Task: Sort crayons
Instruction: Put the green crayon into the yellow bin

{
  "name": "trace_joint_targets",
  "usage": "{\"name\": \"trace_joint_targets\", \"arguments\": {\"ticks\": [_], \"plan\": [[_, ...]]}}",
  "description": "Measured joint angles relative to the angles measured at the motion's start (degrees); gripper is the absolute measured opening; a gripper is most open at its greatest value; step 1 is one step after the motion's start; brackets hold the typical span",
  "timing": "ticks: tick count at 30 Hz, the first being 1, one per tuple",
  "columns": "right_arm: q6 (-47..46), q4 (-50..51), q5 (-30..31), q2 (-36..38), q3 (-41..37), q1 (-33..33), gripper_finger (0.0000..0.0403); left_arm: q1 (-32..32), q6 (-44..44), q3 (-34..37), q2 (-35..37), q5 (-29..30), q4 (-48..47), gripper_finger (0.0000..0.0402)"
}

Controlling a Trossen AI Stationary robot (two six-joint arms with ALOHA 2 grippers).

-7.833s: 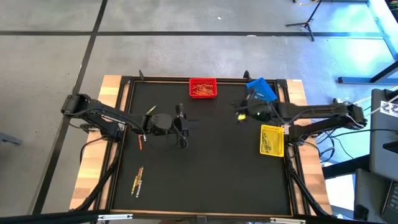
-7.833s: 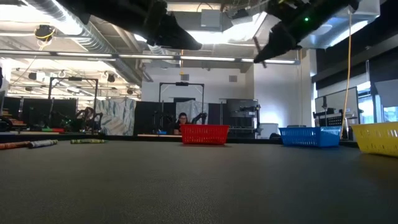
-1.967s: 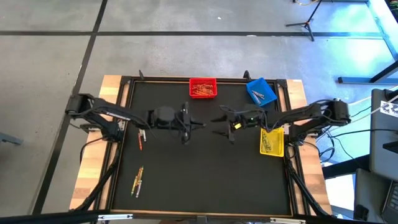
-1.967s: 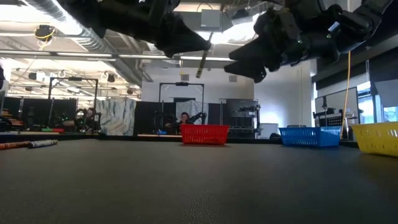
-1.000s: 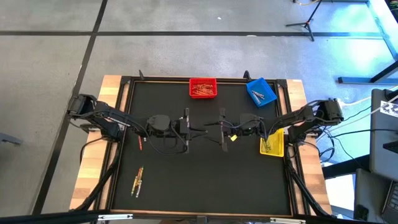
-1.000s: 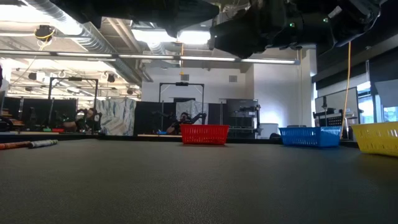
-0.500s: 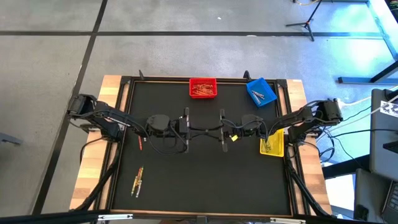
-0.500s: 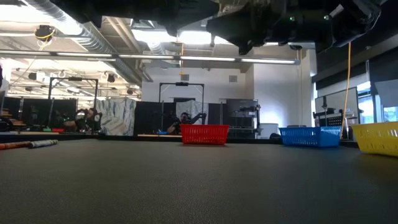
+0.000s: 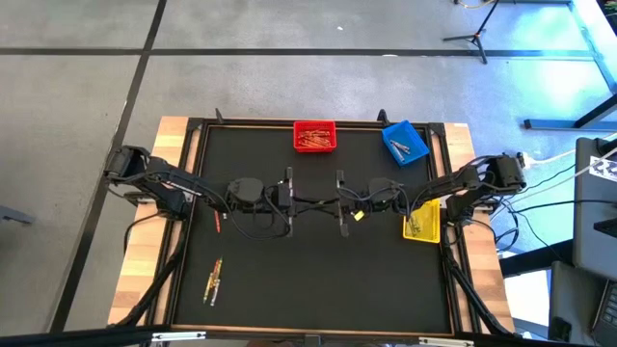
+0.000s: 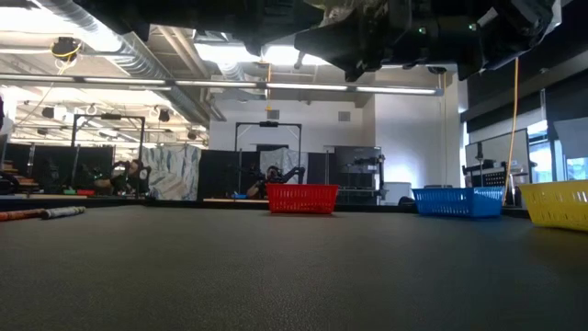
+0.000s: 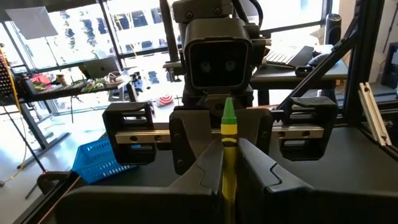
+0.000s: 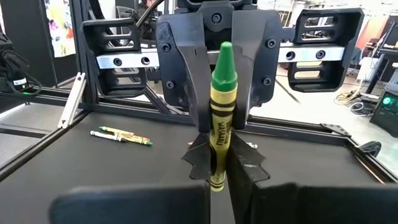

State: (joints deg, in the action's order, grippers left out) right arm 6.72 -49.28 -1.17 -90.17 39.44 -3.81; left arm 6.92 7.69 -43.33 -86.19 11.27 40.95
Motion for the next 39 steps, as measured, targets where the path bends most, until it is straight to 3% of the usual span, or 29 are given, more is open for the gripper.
{"name": "trace_joint_targets", "arguments": {"ticks": [13,18,21,25,30,34,39], "plan": [[1.47,1.41,0.11,0.07,0.04,0.02,0.0013,0.02,-0.51,0.00,0.00,0.09,-0.83,0.0019],[1.51,2.05,0.80,0.07,0.10,0.00,0.0018,0.37,0.35,-0.04,1.49,-0.30,-3.48,0.0056],[3.64,5.43,6.24,1.44,0.09,-1.38,0.0021,0.72,0.41,-0.11,3.97,-0.87,-8.37,0.0083],[8.21,14.36,17.66,6.69,0.09,-4.54,0.0016,1.16,0.43,-0.13,7.78,-0.60,-15.78,0.0102],[5.68,32.32,28.17,16.19,0.09,-8.94,0.0023,1.47,-0.06,-0.13,9.51,-0.26,-20.25,0.0105],[-3.78,49.26,30.57,25.10,0.09,-10.94,0.0023,1.46,-0.57,-0.11,9.49,0.25,-20.94,0.0105],[-20.67,70.38,28.96,34.59,0.09,-12.06,0.0024,1.46,-2.20,-0.11,9.46,2.91,-20.92,0.0105]]}}
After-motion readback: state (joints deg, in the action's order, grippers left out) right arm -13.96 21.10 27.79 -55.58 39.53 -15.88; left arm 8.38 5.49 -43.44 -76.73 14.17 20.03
